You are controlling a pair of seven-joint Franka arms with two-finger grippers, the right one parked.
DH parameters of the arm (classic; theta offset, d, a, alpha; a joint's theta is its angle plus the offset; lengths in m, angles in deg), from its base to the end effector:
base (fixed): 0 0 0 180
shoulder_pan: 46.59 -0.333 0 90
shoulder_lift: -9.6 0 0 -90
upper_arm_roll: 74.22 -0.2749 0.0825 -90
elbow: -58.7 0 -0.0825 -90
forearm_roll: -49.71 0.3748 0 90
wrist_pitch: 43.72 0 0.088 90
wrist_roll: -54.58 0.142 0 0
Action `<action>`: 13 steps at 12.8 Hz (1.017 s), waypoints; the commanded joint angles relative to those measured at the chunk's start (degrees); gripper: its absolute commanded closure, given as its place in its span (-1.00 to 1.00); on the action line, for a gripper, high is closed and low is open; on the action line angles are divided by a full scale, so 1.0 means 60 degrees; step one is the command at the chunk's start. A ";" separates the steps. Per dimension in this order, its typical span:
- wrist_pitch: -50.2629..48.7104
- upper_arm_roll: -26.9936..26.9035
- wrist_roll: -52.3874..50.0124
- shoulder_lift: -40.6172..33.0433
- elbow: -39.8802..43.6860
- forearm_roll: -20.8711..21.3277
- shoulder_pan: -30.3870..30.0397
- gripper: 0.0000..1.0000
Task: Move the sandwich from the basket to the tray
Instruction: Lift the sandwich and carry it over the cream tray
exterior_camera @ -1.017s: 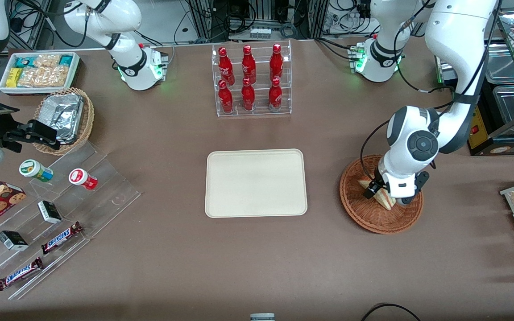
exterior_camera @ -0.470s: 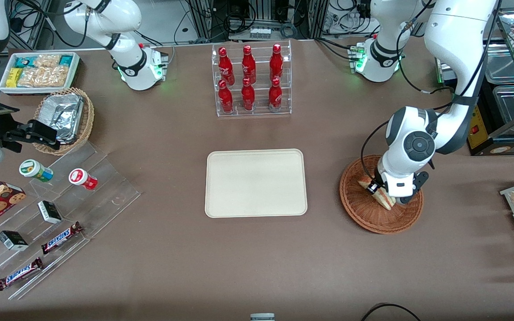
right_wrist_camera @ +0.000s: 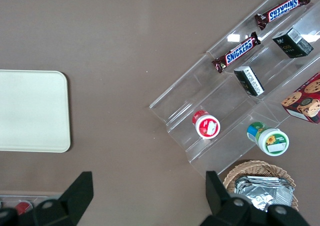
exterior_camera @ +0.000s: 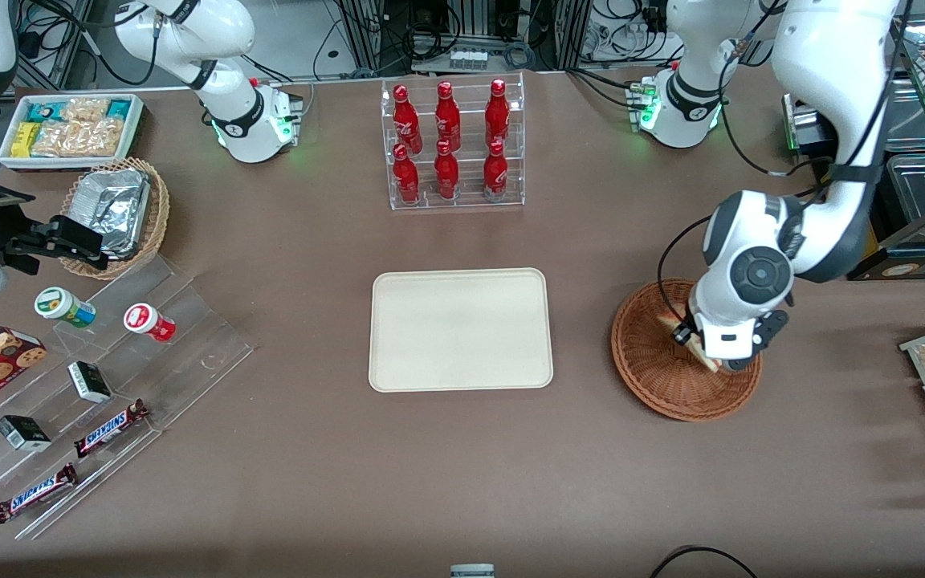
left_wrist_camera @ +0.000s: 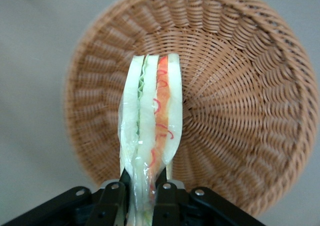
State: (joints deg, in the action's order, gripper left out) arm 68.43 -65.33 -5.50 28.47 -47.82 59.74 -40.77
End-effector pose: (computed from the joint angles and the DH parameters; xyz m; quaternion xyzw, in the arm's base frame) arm 0.5603 -0.1282 0.2608 -0.9305 -0.3449 0.0578 0.1090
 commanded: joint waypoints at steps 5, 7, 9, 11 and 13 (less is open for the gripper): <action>-0.2653 0.0468 0.0099 0.0413 0.3602 -0.1099 0.1721 0.87; -0.2260 0.0468 0.0009 0.1041 0.4056 -0.1085 0.2556 0.87; -0.1136 0.0468 0.0038 0.1584 0.4161 -0.1041 0.3158 0.87; -0.0254 0.0468 0.0184 0.1980 0.4175 -0.1056 0.3525 0.87; 0.0304 0.0468 0.0228 0.2492 0.4176 -0.0939 0.3921 0.87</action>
State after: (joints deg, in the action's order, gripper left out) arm 68.97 -61.88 -4.82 40.39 -25.41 53.66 -19.25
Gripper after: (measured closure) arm 0.797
